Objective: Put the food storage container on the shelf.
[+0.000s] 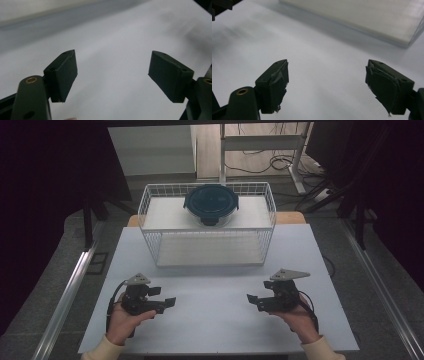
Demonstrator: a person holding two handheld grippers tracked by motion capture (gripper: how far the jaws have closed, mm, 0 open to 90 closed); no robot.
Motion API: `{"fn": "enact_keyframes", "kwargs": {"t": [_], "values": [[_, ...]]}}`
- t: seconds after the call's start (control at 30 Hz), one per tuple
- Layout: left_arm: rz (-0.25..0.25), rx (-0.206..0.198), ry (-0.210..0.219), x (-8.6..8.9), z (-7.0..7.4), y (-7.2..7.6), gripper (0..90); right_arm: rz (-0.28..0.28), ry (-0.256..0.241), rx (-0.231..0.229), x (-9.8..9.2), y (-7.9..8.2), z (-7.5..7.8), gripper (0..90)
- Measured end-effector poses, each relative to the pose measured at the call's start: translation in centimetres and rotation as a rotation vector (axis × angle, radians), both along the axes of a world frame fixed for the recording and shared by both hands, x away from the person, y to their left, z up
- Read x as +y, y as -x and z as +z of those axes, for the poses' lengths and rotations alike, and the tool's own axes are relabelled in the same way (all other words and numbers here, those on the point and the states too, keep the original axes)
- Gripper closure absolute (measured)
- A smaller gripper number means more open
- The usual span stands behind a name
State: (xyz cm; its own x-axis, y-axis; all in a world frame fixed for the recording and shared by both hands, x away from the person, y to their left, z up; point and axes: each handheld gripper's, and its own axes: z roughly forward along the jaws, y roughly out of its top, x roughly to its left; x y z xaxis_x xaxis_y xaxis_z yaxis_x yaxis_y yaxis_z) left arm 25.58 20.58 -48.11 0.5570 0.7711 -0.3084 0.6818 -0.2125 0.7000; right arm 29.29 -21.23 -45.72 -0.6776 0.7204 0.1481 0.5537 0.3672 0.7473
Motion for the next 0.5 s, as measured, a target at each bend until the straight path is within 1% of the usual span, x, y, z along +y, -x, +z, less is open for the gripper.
{"fn": "enact_keyframes", "kwargs": {"t": [0.03, 0.07, 0.13, 0.17, 0.23, 0.27, 0.33, 0.43, 0.5], "values": [[0.000, 0.000, 0.000, 0.0, 0.0, 0.0, 22.9, -0.003, 0.002, 0.004, -0.1, 0.1, -0.4, 18.7], [0.007, -0.001, -0.019, 0.0, -0.4, 0.1, 23.0, -0.006, 0.006, 0.009, -0.3, 0.2, -0.7, 18.7], [0.006, -0.001, -0.024, 0.0, -0.6, 0.1, 23.1, -0.011, 0.013, 0.018, -0.4, 0.3, -1.3, 18.7], [0.006, -0.004, -0.024, 0.0, -0.6, 0.1, 23.1, -0.015, 0.016, 0.015, -0.5, 0.4, -1.4, 18.7], [0.007, -0.011, -0.024, -0.1, -0.6, 0.1, 23.2, -0.024, 0.010, 0.001, -0.6, 0.4, -1.4, 18.7], [0.016, -0.036, -0.026, -0.2, -0.5, 0.3, 23.3, -0.023, 0.003, -0.008, -0.6, 0.4, -1.3, 18.7], [0.024, -0.055, -0.032, -0.2, -0.5, 0.4, 23.6, -0.024, -0.015, -0.027, -0.6, 0.5, -1.0, 18.6], [0.019, -0.050, -0.032, -0.2, -0.7, 0.4, 23.3, -0.029, -0.028, -0.052, -0.8, 0.5, -1.0, 16.9], [0.020, -0.049, -0.036, -0.2, -0.8, 0.3, 23.1, -0.042, -0.019, -0.053, -1.1, 0.3, -1.3, 15.9]]}}
